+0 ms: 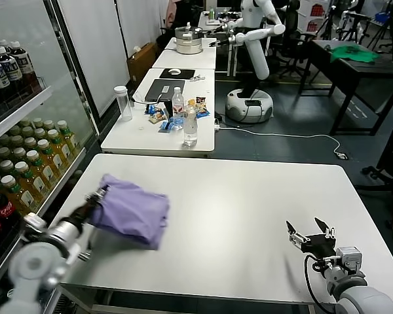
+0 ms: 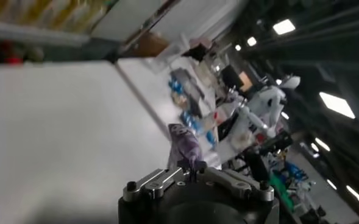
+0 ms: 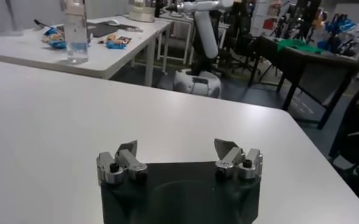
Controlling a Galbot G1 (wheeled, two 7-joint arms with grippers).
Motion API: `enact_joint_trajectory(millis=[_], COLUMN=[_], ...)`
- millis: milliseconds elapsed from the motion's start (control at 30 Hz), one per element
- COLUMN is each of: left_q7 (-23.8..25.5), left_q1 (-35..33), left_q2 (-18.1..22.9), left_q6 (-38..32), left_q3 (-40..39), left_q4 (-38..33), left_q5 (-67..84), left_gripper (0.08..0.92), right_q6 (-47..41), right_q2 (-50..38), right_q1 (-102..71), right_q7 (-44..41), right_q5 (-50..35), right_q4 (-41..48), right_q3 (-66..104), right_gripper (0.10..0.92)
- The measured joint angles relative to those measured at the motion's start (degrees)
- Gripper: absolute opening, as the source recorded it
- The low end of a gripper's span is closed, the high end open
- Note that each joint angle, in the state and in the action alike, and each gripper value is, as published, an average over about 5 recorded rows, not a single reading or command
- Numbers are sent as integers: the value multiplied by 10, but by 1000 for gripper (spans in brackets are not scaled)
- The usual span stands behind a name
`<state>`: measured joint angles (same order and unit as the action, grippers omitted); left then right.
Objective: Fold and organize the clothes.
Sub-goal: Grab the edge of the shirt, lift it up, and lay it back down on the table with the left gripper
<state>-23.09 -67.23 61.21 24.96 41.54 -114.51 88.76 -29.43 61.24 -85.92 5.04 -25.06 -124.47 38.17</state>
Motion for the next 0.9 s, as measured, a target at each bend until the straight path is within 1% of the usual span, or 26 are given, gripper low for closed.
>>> enact_joint_trajectory(millis=[100, 200, 267, 367, 533, 700, 900], left_q7=[-2, 1, 5, 12, 17, 10, -7], left_q1=[6, 8, 7, 6, 15, 36, 54], left_q2=[-28, -44, -48, -45, -18, 28, 82], left_q6=[5, 7, 8, 8, 7, 17, 38], left_q3=[20, 22, 9, -30, -128, -231, -330], left_q4=[-14, -30, -37, -41, -31, -14, 10], left_q5=[18, 17, 1, -47, -187, -339, -463], left_gripper=[101, 101, 101, 101, 101, 101, 103], right_q6=[1, 3, 4, 7, 9, 10, 12], right_q2=[3, 5, 6, 8, 10, 10, 9], right_q1=[3, 4, 5, 5, 6, 8, 10], right_q7=[-1, -2, -3, -4, -5, -6, -7], right_q5=[0, 1, 3, 5, 9, 11, 11], right_q4=[0, -1, -1, -1, 1, 1, 3], right_q3=[-3, -4, -4, -4, -6, -7, -7], right_gripper=[823, 823, 823, 823, 823, 823, 823])
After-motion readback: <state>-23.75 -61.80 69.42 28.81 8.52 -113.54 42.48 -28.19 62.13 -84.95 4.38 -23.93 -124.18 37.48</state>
